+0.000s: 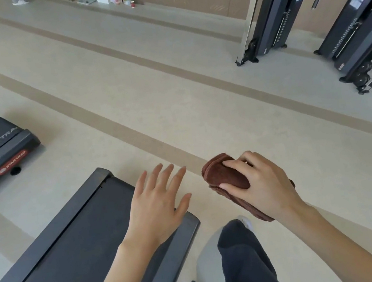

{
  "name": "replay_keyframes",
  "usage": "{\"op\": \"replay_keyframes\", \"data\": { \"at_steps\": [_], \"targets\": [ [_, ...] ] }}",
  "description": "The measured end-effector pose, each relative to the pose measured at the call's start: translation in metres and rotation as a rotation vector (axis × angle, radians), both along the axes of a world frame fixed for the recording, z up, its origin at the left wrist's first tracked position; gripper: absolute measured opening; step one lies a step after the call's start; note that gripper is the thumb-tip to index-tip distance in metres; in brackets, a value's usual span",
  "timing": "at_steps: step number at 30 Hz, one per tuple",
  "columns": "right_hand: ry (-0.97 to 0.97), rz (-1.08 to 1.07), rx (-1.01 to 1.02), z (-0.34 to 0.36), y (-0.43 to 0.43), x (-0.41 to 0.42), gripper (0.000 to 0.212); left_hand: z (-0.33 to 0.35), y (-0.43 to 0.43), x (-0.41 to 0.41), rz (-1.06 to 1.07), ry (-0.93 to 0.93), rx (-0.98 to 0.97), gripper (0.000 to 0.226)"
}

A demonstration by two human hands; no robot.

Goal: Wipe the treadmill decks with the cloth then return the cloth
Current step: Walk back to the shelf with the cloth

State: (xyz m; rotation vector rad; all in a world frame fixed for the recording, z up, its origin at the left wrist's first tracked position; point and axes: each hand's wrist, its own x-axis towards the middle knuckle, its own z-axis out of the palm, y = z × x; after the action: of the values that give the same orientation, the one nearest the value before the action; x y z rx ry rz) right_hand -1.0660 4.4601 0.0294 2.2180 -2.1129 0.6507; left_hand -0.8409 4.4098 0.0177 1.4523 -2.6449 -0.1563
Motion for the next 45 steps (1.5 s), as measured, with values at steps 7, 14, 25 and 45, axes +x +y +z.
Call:
{"op": "replay_keyframes", "data": {
  "at_steps": [7, 14, 25, 45],
  "targets": [
    [-0.005, 0.059, 0.066, -0.002, -0.087, -0.095, 0.041, -0.004, -0.082, -0.084, 0.074, -0.011, 0.006, 0.059],
    [0.017, 0.078, 0.015, 0.014, -0.194, -0.203, 0.039, 0.007, -0.172, -0.189, 0.101, 0.016, -0.001, 0.057],
    [0.017, 0.193, -0.066, 0.005, -0.323, -0.282, 0.04, 0.006, -0.284, -0.256, 0.161, -0.021, 0.007, 0.056],
    [-0.113, 0.245, -0.005, 0.019, -0.67, -0.262, 0.032, 0.017, -0.62, -0.244, 0.185, 0.037, -0.075, 0.054]
  ]
}}
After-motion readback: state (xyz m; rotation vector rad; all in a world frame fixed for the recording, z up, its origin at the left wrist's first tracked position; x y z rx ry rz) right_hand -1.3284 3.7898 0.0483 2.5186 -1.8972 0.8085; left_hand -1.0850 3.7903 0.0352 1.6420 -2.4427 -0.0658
